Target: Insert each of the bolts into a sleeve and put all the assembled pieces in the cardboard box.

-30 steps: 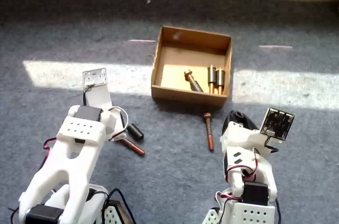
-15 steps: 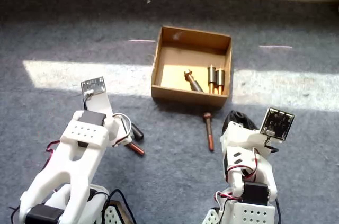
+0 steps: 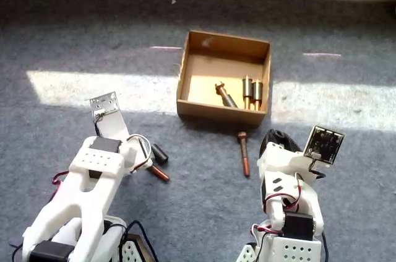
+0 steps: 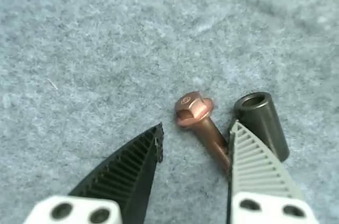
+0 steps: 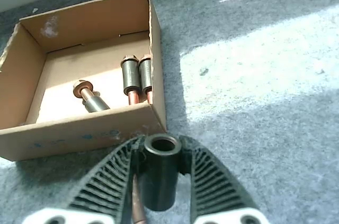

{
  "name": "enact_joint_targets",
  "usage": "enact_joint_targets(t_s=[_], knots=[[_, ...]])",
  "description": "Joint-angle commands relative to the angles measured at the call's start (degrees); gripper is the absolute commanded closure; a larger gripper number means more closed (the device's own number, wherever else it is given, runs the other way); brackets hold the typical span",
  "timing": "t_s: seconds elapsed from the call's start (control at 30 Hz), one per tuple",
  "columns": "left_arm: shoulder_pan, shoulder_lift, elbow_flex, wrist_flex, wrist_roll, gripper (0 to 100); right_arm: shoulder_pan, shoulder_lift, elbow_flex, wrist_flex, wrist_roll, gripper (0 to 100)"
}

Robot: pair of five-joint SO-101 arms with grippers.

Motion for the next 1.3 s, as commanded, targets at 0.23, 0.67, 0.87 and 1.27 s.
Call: enact_joint_targets(t_s=[0.23, 0.67, 0.87, 1.27], knots=[[-0.75, -0.75, 1.63, -4.48, 0.7, 91, 0.66, -0.92, -0.31, -1.63, 0.79, 99.2], [4.62, -1.27, 1.27, -2.29, 0.62, 87, 0.66, -0.92, -0.31, -1.63, 0.79, 99.2], [7.25, -0.84, 0.57, -0.88, 0.62, 82, 0.66, -0.92, -0.31, -1.63, 0.88, 99.2], [3.21, -0.75, 0.66, -1.23, 0.97, 82, 0.66, -0.92, -0.31, -1.63, 0.88, 99.2]])
